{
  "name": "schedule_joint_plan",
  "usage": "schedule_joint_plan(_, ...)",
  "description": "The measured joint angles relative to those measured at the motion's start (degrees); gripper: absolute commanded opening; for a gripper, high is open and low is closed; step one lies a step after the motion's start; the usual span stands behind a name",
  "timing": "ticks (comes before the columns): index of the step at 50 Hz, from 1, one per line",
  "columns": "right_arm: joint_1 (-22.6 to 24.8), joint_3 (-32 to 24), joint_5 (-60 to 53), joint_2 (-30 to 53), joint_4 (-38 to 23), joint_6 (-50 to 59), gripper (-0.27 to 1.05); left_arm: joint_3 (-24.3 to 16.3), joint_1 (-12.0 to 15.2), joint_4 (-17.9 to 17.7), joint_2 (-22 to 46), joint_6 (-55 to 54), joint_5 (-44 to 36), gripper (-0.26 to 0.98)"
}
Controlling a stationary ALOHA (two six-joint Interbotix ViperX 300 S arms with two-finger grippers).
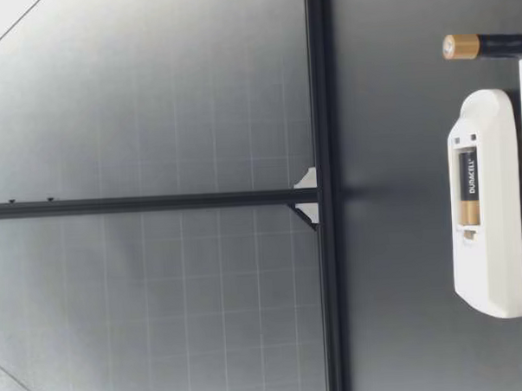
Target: Place the battery into the slot of the remote controller.
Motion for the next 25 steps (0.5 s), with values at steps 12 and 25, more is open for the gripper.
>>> schedule_joint_plan(12,-0.1,-1.9,2.9,6.2,0.0,0.3,-0.19,-0.1,0.3,-0.1,0.1,0.2,-0.3,-0.18)
schedule_joint_plan(25,-0.9,-13.9,23.6,23.0,0.1,0.4,-0.19,-0.1,0.4,-0.1,0.7,0.2,-0.4,-0.18)
